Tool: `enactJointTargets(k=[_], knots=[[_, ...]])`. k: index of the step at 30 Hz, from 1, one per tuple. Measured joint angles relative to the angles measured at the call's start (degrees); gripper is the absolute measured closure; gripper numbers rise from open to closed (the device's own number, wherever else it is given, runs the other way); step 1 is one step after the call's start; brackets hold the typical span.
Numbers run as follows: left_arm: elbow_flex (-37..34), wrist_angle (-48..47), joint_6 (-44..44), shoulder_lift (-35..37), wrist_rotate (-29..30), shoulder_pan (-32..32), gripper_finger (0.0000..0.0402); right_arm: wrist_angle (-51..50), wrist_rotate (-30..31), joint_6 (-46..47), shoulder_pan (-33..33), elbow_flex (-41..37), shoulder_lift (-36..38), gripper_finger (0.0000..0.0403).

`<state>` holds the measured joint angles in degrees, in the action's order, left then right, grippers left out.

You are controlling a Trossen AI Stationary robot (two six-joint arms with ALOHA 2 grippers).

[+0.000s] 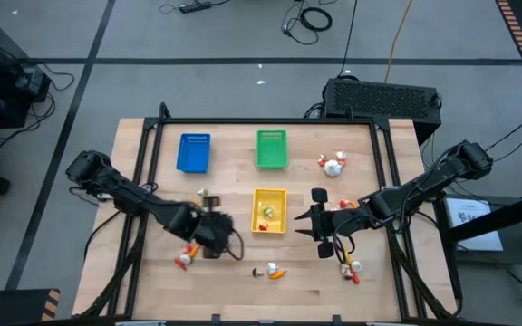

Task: Sort produce into baskets
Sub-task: Put the green mushroom into the yellow bin, then put the brown mushroom into the yellow bin

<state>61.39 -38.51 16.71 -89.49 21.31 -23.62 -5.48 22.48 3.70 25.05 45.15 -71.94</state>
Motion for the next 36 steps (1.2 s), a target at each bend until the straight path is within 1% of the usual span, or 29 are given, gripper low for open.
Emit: enactJointTargets(k=[3, 5, 8, 13, 17, 21, 25, 30, 36], knots=[[0.04, 10.73, -7.9, -0.58, 0.16, 3.56, 0.0298, -1.34, -0.02, 1.12, -0.01, 0.0, 0.0, 0.0261], [0.04, 16.81, -11.08, -1.23, 0.19, 6.01, 0.0298, -3.18, 0.0, 1.94, -0.01, 0.0, 0.0, 0.0261], [0.08, 24.42, -11.41, -2.07, -0.02, 9.3, 0.0298, -6.98, 0.01, 3.03, -0.01, 0.0, 0.0, 0.0261], [0.02, 32.37, -10.62, -5.9, -7.8, 12.75, 0.0297, -12.15, 0.31, 4.84, -0.01, 0.0, 0.0, 0.0261], [0.04, 38.7, -10.58, -9.54, -8.38, 14.22, 0.0297, -13.28, 0.6, 4.0, -0.01, 0.0, 0.0, 0.0261], [0.02, 38.96, -10.58, -11.66, -9.35, 15.51, 0.0297, -13.33, 1.99, 1.13, -0.37, 0.0, 0.02, 0.0261], [0.02, 38.91, -9.7, -11.69, -9.38, 15.87, 0.029, -13.31, 2.03, -1.07, -1.58, 0.0, 0.02, 0.0261], [0.02, 38.75, -9.64, -11.69, -9.32, 15.94, 0.0266, -13.42, 1.79, -1.67, -3.17, 0.0, 0.02, 0.0261], [0.02, 37.57, -9.53, -11.69, -9.17, 15.94, 0.0234, -15.21, 1.64, -1.44, -3.38, 0.0, 0.02, 0.0261]])
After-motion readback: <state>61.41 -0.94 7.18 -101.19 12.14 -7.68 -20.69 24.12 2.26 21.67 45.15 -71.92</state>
